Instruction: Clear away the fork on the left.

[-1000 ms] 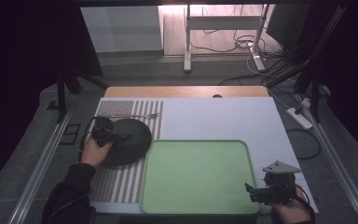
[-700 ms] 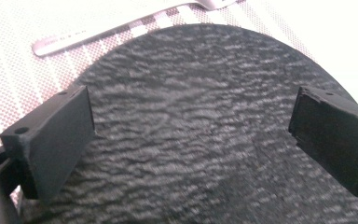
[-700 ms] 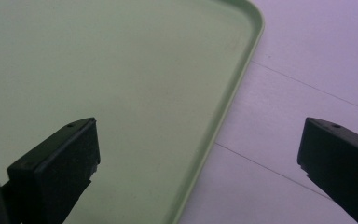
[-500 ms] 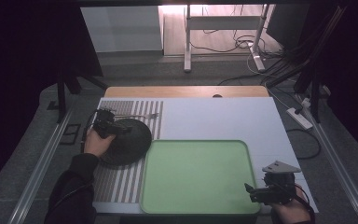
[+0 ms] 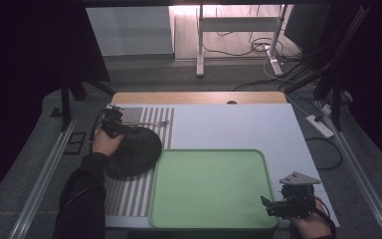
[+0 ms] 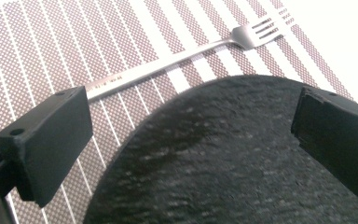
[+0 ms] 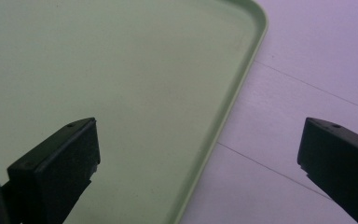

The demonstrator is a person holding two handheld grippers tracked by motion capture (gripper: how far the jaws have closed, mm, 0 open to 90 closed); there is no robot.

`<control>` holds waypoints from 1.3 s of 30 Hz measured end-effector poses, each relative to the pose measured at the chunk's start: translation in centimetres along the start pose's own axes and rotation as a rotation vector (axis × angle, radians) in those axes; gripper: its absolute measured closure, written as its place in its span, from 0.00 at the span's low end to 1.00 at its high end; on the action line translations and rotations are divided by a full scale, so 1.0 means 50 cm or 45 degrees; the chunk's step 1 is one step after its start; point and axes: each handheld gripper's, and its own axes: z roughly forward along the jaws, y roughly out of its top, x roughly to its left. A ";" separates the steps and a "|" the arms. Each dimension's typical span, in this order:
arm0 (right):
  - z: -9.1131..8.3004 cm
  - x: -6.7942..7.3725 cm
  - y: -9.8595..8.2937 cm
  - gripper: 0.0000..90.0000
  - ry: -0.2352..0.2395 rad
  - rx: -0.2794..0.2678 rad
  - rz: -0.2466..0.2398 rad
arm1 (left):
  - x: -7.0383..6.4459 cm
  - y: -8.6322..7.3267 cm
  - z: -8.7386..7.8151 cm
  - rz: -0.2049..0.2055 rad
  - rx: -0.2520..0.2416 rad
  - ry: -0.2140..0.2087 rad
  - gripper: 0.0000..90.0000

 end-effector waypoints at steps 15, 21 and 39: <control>0.000 0.000 0.000 0.00 0.006 0.002 -0.007 | 0.035 0.045 0.022 0.012 0.047 0.028 0.05; 0.000 0.001 0.000 0.00 0.006 0.003 -0.010 | 0.059 0.053 0.017 0.005 0.038 0.051 0.39; 0.000 0.000 -0.001 0.00 0.015 0.001 -0.012 | 0.100 0.055 0.066 -0.035 0.168 0.218 0.98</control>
